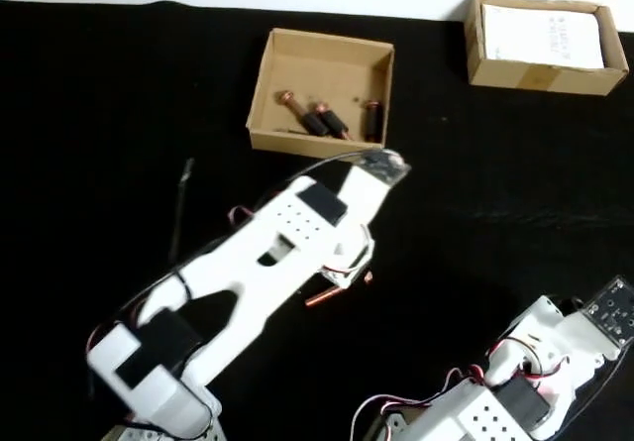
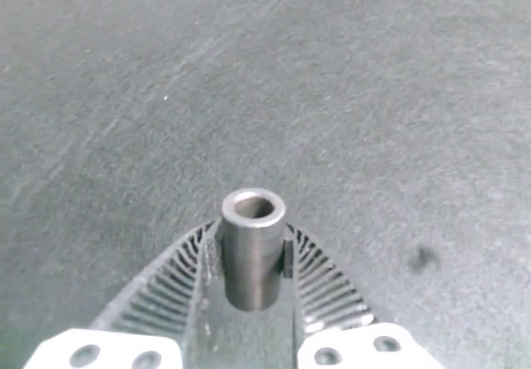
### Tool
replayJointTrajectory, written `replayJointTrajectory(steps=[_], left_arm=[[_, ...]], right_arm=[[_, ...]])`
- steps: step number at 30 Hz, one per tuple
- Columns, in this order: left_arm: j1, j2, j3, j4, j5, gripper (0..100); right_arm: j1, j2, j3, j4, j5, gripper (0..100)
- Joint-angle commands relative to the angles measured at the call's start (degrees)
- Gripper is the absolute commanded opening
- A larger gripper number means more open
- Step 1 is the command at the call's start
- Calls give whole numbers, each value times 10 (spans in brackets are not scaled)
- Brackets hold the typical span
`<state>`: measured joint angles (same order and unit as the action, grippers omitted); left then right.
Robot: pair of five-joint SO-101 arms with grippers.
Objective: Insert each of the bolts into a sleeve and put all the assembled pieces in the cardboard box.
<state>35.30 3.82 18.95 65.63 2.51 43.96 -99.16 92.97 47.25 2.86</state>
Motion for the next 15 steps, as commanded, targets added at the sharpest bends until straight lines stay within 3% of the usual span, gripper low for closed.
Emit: replayJointTrajectory(steps=[1, 15], left_arm=[[9, 32, -49, 3, -31, 193], [10, 148, -116, 4, -97, 193]], right_arm=[[8, -44, 8, -12, 9, 6], [4, -58, 9, -12, 12, 6]])
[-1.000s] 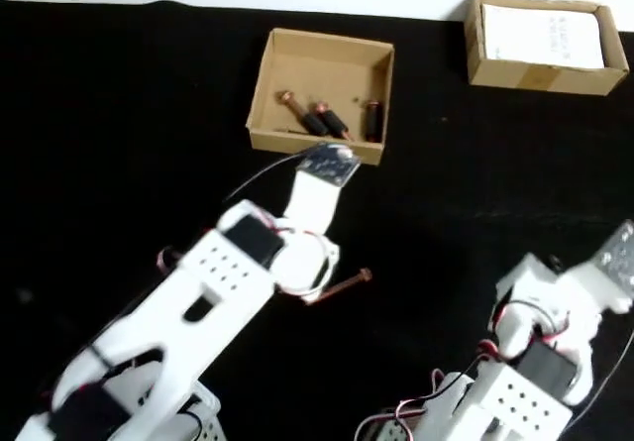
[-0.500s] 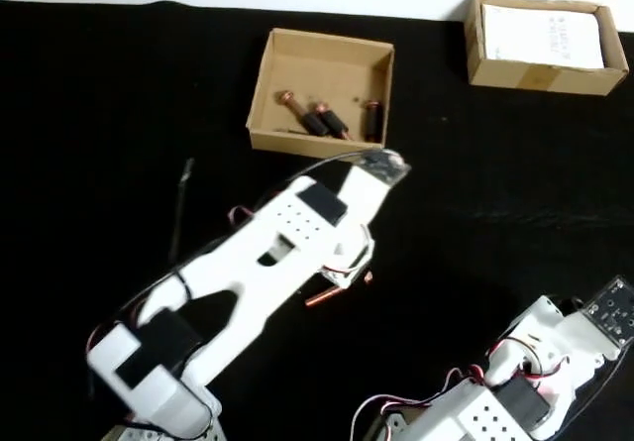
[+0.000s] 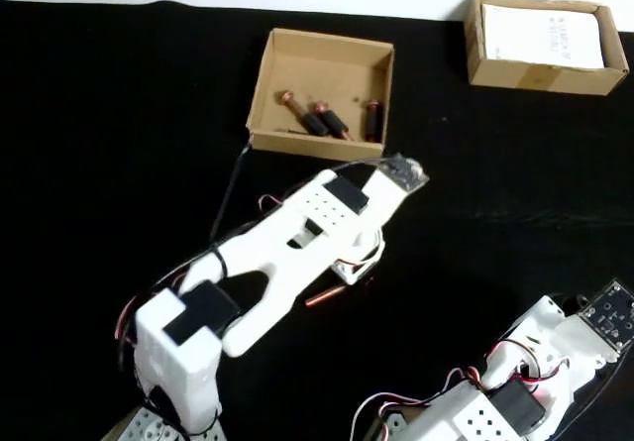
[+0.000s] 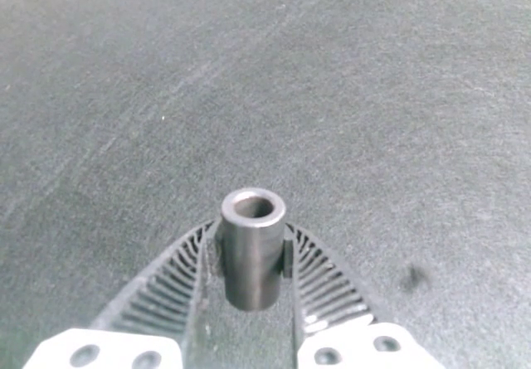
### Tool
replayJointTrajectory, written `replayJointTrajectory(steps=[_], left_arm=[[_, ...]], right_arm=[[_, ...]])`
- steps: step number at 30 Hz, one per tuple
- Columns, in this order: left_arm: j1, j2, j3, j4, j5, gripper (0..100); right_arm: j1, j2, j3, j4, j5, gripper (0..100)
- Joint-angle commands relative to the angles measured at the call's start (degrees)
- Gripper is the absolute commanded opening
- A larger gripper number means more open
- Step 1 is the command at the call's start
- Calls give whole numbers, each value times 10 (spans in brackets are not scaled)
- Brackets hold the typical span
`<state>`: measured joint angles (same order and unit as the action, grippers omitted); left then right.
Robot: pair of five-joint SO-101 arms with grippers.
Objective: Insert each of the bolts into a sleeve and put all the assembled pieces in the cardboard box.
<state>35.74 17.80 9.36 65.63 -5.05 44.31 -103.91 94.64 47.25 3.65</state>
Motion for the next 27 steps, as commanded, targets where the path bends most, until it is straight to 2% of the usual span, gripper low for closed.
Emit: replayJointTrajectory(steps=[1, 6, 8, 10, 16, 18, 21, 25, 27], left_arm=[[6, 19, -20, 3, -26, 193], [5, 68, -21, 0, -46, 184], [5, 80, -22, -2, -46, 123], [5, 83, -31, -1, -45, 10], [5, 78, -59, 3, -43, 8], [5, 68, -80, 5, -32, 8], [5, 28, -124, 40, 29, 8], [5, -51, -197, 119, 82, 8], [5, -95, -230, 166, 97, 8]], right_arm=[[0, -10, -7, -12, 4, 6], [0, -10, -7, -12, 4, 6], [1, -10, -7, -12, 2, 6], [1, -10, -6, -10, 1, 6], [0, -10, -8, -7, -5, 6], [0, -10, -18, 0, -34, 6], [-19, -10, -77, 75, -55, 6], [-95, -10, -178, 209, -92, 6], [-127, -10, -212, 237, -97, 6]])
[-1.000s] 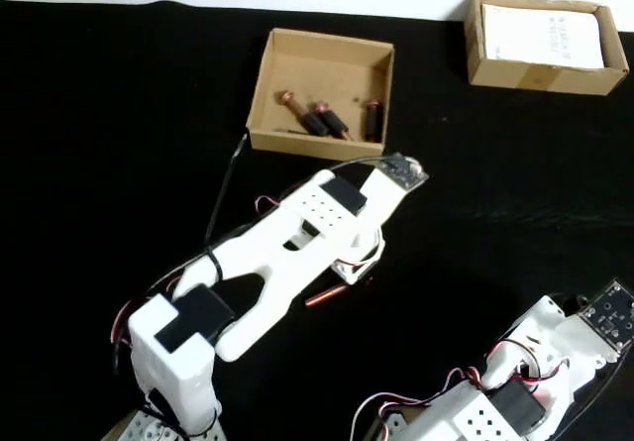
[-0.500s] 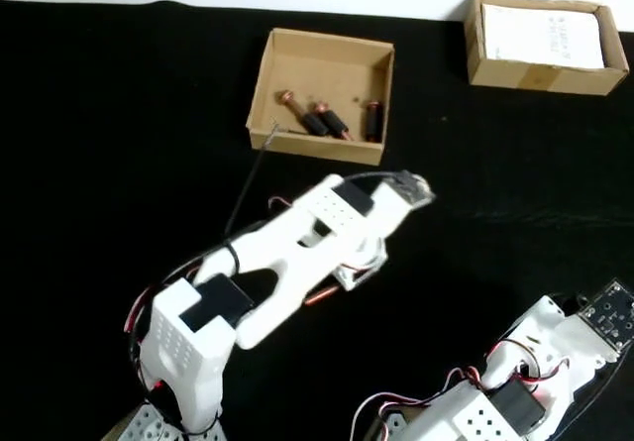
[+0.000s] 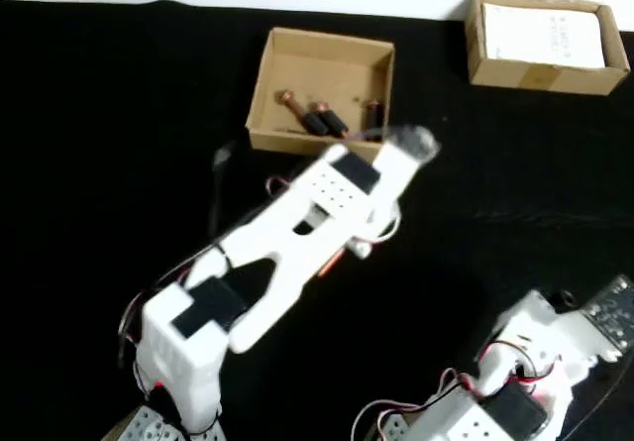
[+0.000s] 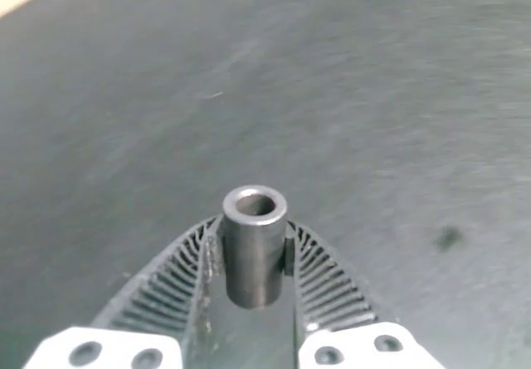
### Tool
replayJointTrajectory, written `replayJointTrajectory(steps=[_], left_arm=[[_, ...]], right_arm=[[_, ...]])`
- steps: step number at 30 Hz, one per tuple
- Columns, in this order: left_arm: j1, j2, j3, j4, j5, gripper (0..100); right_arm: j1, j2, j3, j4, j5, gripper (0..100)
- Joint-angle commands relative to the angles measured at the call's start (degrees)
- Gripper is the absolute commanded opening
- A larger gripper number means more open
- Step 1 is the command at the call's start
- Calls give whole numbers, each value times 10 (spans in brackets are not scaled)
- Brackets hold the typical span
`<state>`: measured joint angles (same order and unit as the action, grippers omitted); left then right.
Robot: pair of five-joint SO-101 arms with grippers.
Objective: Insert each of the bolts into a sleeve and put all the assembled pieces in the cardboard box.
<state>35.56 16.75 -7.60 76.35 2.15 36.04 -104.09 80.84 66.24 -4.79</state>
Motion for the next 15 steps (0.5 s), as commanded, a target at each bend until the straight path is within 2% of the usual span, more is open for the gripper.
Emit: replayJointTrajectory(steps=[1, 6, 10, 13, 15], left_arm=[[7, -108, -74, 80, 32, 8], [7, -242, -102, 155, 52, 8], [3, -373, -80, 166, 63, 8], [1, -473, -22, 164, 62, 8], [1, -540, 37, 162, 62, 8]], right_arm=[[-53, -8, -82, 48, -11, 6], [-142, -9, -115, 98, 66, 6], [-240, -8, -191, 179, 41, 6], [-320, -8, -237, 220, 4, 6], [-347, -8, -250, 227, -16, 6]])
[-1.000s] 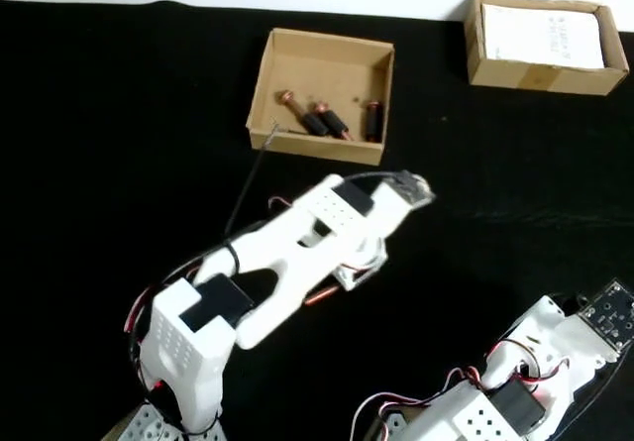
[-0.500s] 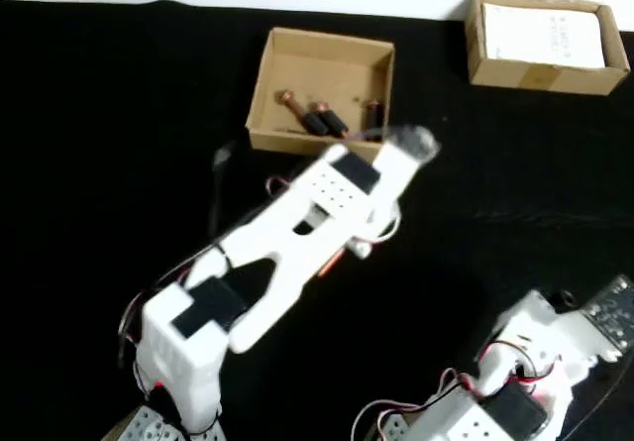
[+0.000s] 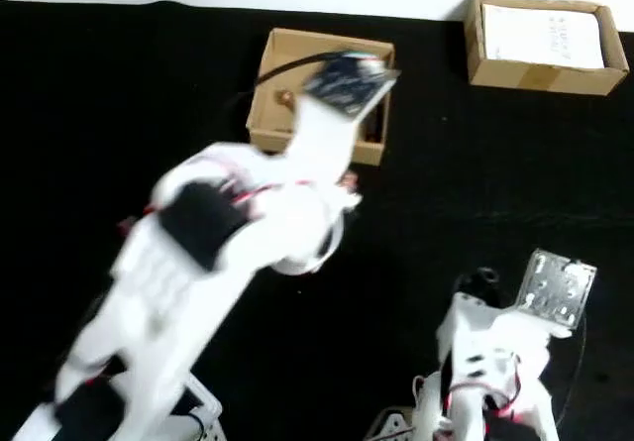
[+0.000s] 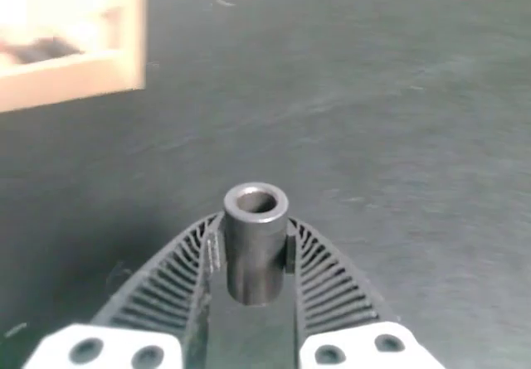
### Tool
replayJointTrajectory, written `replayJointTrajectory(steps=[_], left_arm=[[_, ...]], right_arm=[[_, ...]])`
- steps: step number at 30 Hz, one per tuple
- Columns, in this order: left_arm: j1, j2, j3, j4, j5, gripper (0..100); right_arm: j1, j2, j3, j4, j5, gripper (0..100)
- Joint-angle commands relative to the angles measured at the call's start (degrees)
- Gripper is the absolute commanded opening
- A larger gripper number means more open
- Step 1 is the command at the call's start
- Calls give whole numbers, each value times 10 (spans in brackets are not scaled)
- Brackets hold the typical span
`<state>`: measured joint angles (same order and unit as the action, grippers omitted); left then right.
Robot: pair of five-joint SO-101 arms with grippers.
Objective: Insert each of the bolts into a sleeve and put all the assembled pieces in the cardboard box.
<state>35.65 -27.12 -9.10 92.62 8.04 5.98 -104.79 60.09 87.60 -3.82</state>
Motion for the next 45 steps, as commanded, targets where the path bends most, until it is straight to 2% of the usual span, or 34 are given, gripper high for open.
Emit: replayJointTrajectory(steps=[1, 5, 9, 12, 15, 18, 22, 24, 28, 31, 35, 45], left_arm=[[0, -134, 85, -14, 4, 8], [0, -271, 269, -151, 4, 8], [5, -407, 499, -403, 4, 8], [4, -457, 636, -584, 5, 9], [5, -453, 698, -673, 5, 9], [6, -406, 699, -728, 5, 9], [6, -289, 611, -750, 6, 9], [6, -234, 549, -750, 30, 9], [12, -144, 443, -747, 89, 9], [38, -108, 399, -720, 99, 9], [78, -102, 381, -680, 98, 9], [76, -102, 410, -675, 98, 9]], right_arm=[[-51, -1, -46, 14, -32, 6], [-69, -1, -48, 10, -52, 6], [-71, -1, -41, -30, -53, 6], [-75, -1, -10, -95, -54, 6], [-104, -1, 33, -142, -54, 6], [-155, -2, 56, -169, -55, 6], [-221, -2, 82, -199, -55, 6], [-244, -2, 99, -220, -55, 6], [-251, -2, 135, -271, -53, 6], [-251, -2, 155, -293, -54, 6], [-251, -2, 158, -303, -54, 6], [-251, -2, 156, -303, -54, 6]])
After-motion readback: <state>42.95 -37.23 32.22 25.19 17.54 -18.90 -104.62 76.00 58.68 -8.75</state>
